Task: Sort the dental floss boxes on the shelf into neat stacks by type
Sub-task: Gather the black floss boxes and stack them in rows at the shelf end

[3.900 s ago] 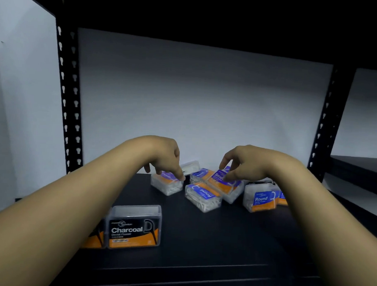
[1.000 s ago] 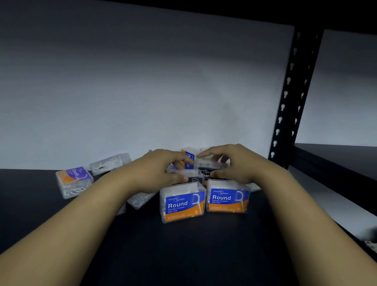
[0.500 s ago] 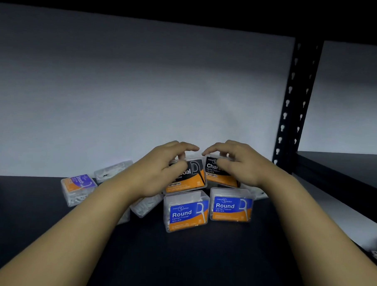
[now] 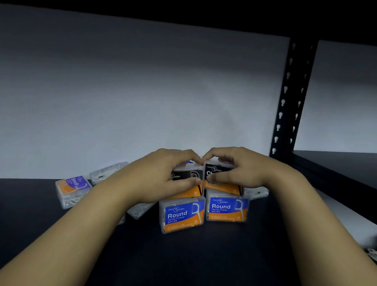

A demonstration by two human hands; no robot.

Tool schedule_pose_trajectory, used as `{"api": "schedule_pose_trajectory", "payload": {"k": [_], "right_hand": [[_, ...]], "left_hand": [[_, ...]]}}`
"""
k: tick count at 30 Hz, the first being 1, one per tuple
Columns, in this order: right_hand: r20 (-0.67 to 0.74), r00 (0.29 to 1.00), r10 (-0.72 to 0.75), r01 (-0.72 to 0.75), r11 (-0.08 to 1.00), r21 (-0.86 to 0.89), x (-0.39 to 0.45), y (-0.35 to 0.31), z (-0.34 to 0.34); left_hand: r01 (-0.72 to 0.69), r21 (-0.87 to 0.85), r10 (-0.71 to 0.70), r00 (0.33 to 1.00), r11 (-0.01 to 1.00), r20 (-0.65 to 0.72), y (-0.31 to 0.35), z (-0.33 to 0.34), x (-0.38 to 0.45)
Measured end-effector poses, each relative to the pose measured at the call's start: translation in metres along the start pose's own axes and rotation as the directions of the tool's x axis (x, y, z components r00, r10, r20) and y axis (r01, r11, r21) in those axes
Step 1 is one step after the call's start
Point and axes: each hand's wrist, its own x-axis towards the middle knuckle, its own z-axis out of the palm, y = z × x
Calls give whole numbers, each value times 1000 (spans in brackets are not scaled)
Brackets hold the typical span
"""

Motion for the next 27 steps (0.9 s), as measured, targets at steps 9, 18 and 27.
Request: {"api": "schedule_pose_trajectory", "payload": {"k": [9, 18, 27], "right_hand": [[15, 999, 30, -30, 1000, -7, -3, -3, -1], [-125, 991, -52, 46, 998, -51, -13, -19, 4], [-194, 958, -211, 202, 977, -62, -22, -72, 10]], "left_hand": [[48, 134, -49, 999, 990, 4, 7, -2, -4], [82, 161, -50, 980, 984, -195, 25, -24, -35], [141, 272, -92, 978, 952, -185, 30, -91, -96]]}}
